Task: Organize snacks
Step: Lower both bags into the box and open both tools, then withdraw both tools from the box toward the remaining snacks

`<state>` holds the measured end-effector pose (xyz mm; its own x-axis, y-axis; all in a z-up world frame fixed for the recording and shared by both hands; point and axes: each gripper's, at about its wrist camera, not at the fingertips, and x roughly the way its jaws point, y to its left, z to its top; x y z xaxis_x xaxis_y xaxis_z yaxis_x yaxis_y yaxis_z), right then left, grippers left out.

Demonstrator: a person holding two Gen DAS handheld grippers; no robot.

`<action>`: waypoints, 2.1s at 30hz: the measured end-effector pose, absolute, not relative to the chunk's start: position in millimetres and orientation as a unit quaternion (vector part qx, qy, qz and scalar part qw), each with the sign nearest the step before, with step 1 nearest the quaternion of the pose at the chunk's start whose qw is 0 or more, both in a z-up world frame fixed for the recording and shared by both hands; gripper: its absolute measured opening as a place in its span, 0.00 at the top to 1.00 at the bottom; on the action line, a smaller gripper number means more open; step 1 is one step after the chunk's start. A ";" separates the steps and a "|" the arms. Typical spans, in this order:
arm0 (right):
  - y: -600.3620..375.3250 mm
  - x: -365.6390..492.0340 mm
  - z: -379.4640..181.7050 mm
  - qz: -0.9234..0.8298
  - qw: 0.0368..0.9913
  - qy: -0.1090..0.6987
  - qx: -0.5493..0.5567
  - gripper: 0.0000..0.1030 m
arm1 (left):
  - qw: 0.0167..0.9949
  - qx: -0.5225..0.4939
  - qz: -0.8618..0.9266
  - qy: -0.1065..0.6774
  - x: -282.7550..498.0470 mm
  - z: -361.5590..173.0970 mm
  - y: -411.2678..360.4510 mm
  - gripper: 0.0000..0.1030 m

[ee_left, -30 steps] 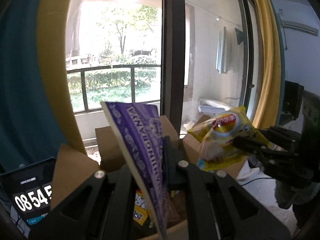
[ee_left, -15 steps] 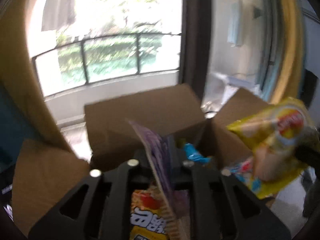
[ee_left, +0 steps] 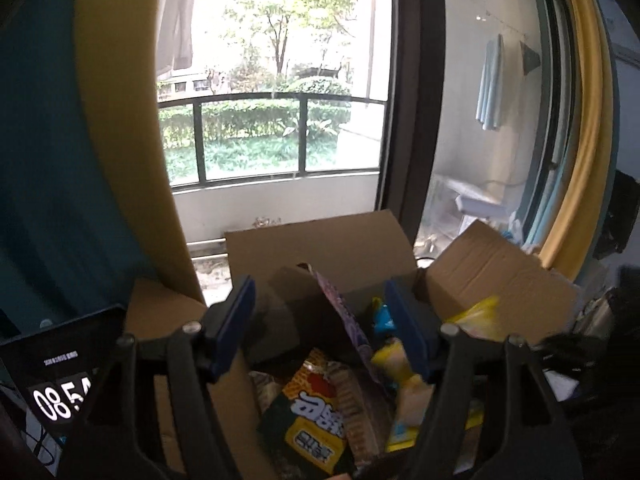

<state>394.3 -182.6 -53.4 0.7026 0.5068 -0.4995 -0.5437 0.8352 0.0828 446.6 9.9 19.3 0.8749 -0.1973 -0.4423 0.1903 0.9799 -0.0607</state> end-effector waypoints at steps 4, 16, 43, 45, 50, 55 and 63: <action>-169.2 394.6 -59.2 0.251 0.926 0.276 -0.063 0.29 | 0.968 -0.010 -0.104 0.226 431.9 24.6 11.5 0.33; -178.0 354.5 -43.6 0.240 0.931 0.264 -0.074 0.29 | 0.965 -0.010 -0.126 0.229 385.6 28.1 5.5 0.32; -201.9 262.6 -60.4 0.245 0.928 0.271 -0.071 0.29 | 0.953 -0.037 -0.151 0.261 267.8 -24.3 6.5 0.24; -199.3 261.5 -69.1 0.248 0.925 0.280 -0.069 0.29 | 0.949 -0.043 -0.148 0.274 263.5 -35.5 11.0 0.24; -190.9 260.2 -87.1 0.262 0.914 0.304 -0.068 0.29 | 0.941 -0.056 -0.136 0.305 249.2 -67.5 24.9 0.24; -171.1 252.4 -117.1 0.286 0.894 0.339 -0.065 0.29 | 0.933 -0.078 -0.117 0.331 235.3 -98.5 47.7 0.24; -118.4 229.6 -169.5 0.344 0.846 0.401 -0.065 0.29 | 0.929 -0.087 -0.085 0.350 200.7 -132.9 77.9 0.24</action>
